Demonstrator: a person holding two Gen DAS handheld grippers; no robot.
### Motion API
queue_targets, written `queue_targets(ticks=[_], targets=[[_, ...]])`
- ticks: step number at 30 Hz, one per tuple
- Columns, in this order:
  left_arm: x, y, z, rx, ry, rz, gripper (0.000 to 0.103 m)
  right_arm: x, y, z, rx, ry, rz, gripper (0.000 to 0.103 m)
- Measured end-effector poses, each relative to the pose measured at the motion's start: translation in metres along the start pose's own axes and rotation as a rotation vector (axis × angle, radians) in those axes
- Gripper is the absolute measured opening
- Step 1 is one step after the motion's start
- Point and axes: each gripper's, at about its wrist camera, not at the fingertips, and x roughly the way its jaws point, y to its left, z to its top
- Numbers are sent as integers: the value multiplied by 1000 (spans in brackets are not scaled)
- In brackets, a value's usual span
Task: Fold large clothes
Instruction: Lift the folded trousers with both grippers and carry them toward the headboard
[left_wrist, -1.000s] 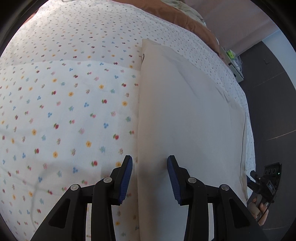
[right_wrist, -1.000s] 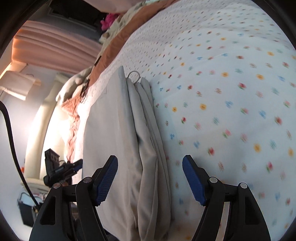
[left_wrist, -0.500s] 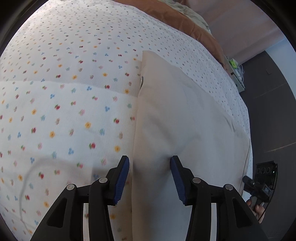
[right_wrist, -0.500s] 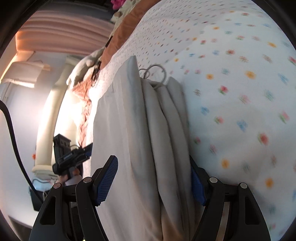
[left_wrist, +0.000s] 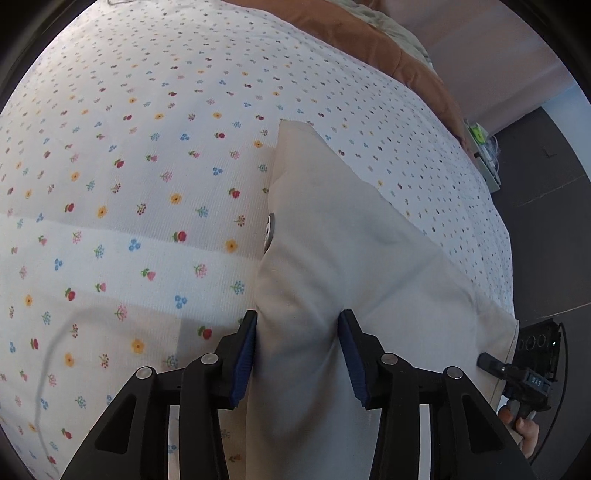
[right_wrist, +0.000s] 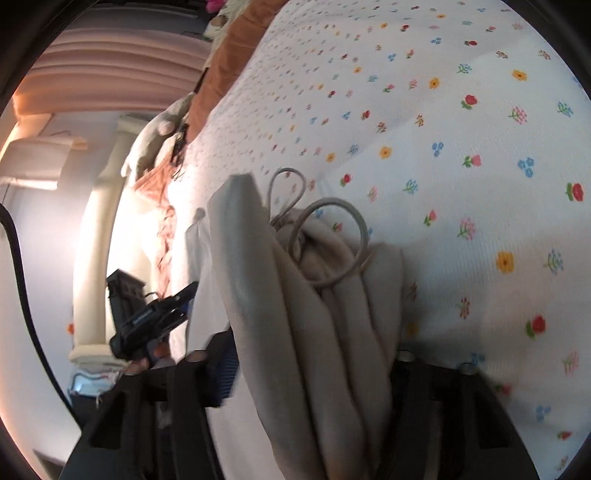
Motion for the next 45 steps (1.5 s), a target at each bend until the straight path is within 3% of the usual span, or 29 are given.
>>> queue_targets(ticks=[6,9,20,30,45], targets=[[-14,-13,-5,33,-44,24,27,-6,20,-9,-31,-58,-40,17],[-30,-18,-8,59,-84,9,23,-14,33,-12,-46,-90,-38,14],[-118,-41,-33,129,-244,-95,21,-62,114,-64,-191,-217,-10,13],[-191,-38,-70,155,-349,-180,20,-98,170,-129,-297,-315,9,13],[-317,-10,-111,159,-524,-215,17,-127,282,-205,-490,-388,103,13]])
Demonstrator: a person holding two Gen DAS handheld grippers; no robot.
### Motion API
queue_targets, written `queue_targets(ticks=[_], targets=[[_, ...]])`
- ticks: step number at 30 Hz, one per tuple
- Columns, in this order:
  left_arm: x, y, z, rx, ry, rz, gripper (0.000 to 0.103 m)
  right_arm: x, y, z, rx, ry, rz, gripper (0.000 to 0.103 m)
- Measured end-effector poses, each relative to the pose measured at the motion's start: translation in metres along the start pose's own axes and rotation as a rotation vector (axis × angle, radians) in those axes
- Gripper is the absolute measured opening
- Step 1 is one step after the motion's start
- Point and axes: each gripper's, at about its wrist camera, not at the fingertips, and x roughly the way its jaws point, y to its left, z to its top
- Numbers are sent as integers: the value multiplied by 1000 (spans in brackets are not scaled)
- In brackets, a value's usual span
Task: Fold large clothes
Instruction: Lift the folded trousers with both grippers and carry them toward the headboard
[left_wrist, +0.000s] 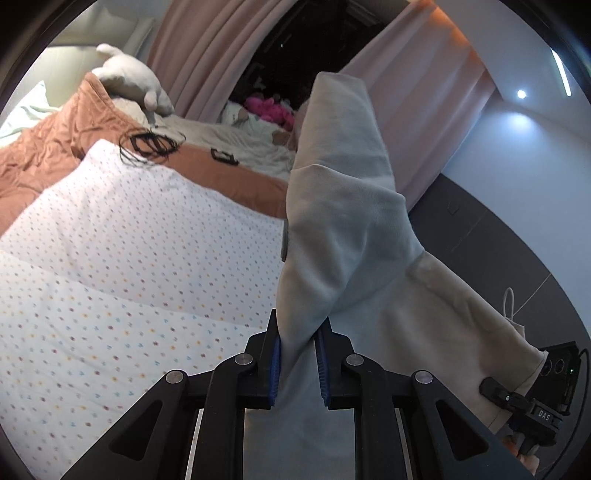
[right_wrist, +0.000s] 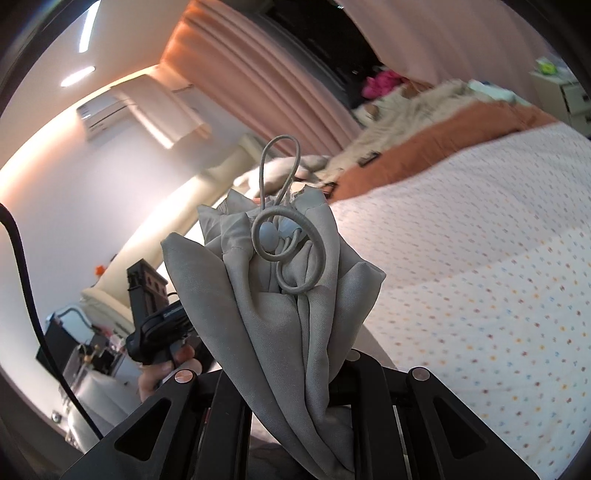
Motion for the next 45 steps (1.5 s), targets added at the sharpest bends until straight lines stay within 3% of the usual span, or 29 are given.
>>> queue_targets(ticks=[9,23,27,45], targets=[[-107,3,25,16,-115,18,17,-1,91,-4,-124,-22,94,12],[-258,43,47,10,-242,129,16,31,240,-19,-284,78,236,12],[-292,68,52,5,-277,168,16,56,279,-30,-322,105,275,12],[-374,207,82,-4,-360,414,16,229,425,-86,-415,288,423,12]])
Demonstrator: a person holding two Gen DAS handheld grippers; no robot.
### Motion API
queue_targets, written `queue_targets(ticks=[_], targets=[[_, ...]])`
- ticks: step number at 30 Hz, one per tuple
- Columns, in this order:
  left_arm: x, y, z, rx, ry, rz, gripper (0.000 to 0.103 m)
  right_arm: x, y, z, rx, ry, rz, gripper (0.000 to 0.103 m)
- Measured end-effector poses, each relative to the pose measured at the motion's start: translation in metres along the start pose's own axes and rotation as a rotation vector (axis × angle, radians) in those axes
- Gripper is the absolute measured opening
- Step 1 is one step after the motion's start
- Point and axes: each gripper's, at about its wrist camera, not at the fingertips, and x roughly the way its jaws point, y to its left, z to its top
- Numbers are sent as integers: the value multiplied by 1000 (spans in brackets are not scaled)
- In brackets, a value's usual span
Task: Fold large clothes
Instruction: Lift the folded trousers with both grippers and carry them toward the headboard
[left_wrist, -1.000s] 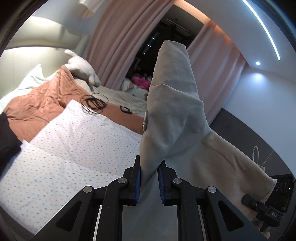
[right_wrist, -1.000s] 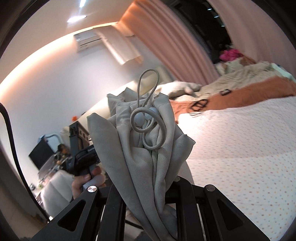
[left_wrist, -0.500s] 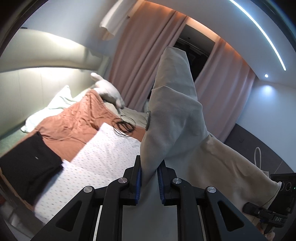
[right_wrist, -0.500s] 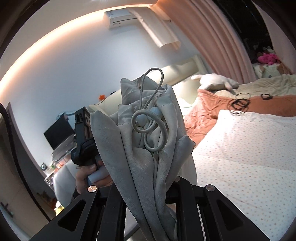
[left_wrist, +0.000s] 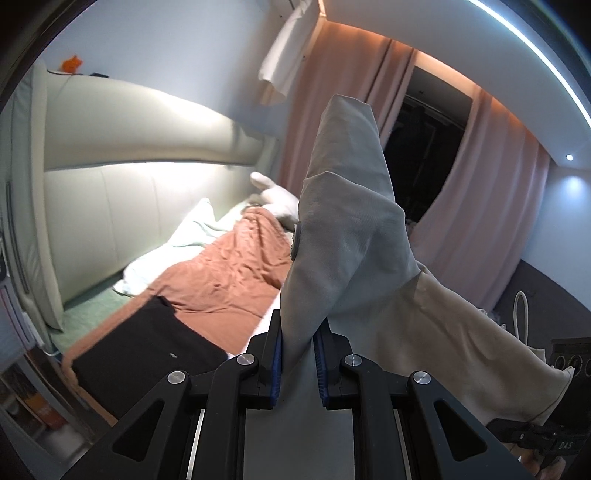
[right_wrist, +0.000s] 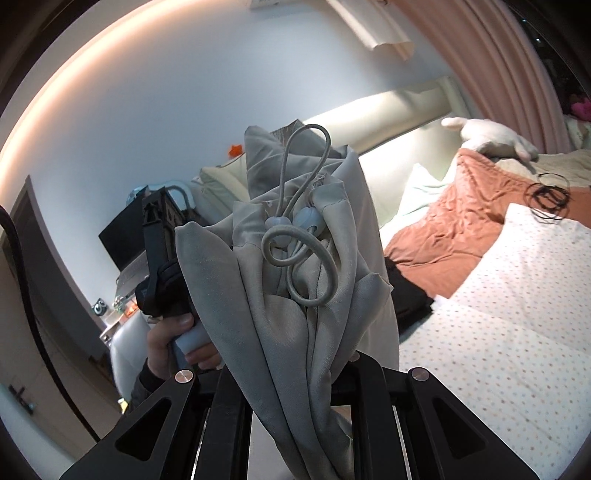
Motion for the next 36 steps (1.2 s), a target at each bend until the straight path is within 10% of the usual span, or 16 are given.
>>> queue_targets(ticks=[18,36], targets=[[1,150,44,-101,-30,255,14,222,37,23,-53,225,131,12],[48,210,77,-79,-27,448,14,312,24,34,-46,295,228,12]])
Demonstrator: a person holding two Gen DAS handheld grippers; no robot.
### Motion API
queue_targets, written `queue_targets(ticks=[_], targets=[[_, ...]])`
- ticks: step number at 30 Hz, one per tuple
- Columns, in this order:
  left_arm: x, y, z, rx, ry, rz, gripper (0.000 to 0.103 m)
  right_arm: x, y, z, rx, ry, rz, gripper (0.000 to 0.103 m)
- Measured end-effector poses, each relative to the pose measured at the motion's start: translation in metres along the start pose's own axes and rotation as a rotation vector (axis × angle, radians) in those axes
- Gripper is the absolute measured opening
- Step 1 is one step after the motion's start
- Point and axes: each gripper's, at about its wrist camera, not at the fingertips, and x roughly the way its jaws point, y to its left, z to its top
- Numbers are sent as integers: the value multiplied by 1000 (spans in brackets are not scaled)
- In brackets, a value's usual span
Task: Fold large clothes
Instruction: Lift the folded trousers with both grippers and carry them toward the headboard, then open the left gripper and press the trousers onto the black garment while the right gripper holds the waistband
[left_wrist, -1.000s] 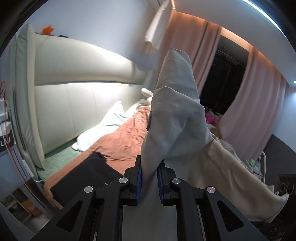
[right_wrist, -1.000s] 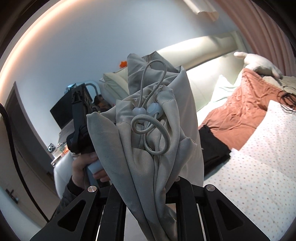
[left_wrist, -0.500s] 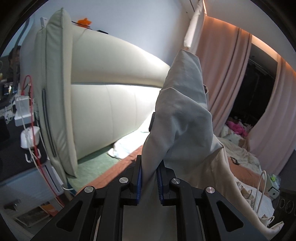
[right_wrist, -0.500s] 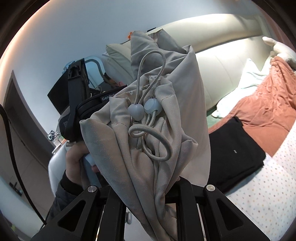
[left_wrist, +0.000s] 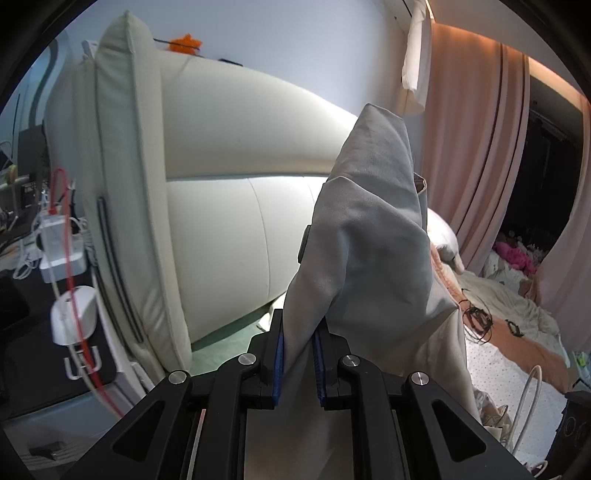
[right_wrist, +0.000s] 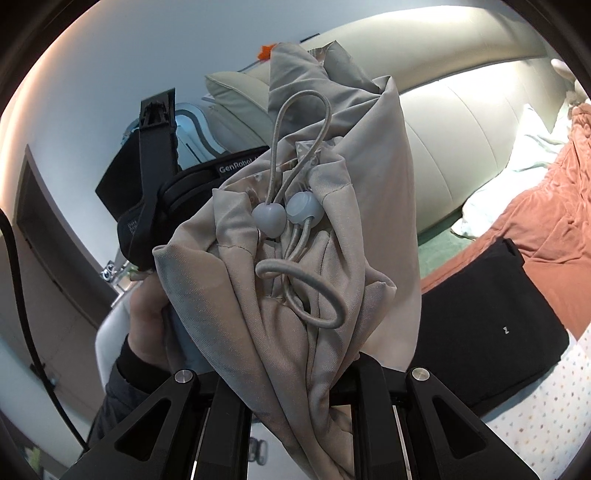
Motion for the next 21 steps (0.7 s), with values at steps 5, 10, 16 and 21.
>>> queue_targets(ticks=[5,10,16,21], targets=[[58,-10,-5,-5,45,-1,14,13,-51,1,62,24,-29,13],[111,-34,-9,39,82,13,14,15,-105,0,119,35,-20,13],[173,-61,-23,77,133,61,14,14,-170,2,201,15,-25,13],[210,-69,-42,105,232,136,52,18,-226,-11,293,20,-60,13]])
